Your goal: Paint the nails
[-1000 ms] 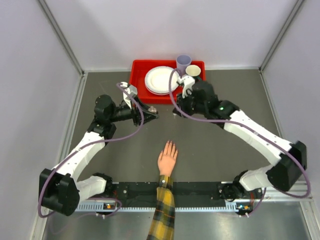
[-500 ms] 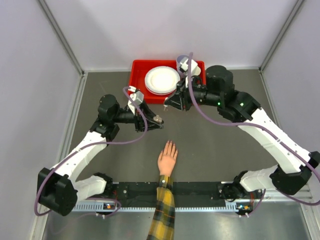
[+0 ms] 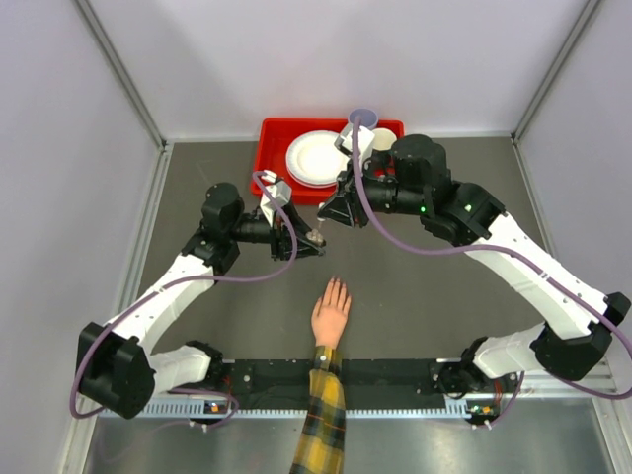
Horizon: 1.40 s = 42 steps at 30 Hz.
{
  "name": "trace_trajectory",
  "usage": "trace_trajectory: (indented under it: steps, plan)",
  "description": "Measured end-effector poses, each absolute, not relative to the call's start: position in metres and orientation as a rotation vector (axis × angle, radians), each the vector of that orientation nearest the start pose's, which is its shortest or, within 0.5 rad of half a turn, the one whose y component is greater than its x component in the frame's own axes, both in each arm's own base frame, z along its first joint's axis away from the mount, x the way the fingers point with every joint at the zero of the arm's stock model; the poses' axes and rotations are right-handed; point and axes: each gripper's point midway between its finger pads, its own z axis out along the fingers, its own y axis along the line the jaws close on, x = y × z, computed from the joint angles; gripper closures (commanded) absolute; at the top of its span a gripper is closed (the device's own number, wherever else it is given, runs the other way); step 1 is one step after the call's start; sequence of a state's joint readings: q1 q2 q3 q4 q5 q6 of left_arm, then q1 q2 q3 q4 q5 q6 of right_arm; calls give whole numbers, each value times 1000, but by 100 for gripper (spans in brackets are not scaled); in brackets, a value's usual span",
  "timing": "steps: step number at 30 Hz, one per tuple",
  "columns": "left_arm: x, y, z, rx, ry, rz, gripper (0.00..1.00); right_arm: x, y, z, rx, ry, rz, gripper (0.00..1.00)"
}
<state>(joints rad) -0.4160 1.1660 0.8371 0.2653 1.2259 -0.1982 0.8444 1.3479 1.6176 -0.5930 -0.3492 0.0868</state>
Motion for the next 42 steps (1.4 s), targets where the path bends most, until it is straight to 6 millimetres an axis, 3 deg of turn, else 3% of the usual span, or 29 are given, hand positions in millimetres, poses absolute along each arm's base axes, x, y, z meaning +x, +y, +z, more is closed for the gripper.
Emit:
trace_trajectory:
  steps: [14, 42]
  plan:
    - [198, -272, 284, 1161, 1390, -1424, 100, 218, 344, 367, -980, 1773, 958, 100]
    - [198, -272, 282, 1158, 1401, -1419, 100, 214, 346, 367, -990, 1771, 963, 100]
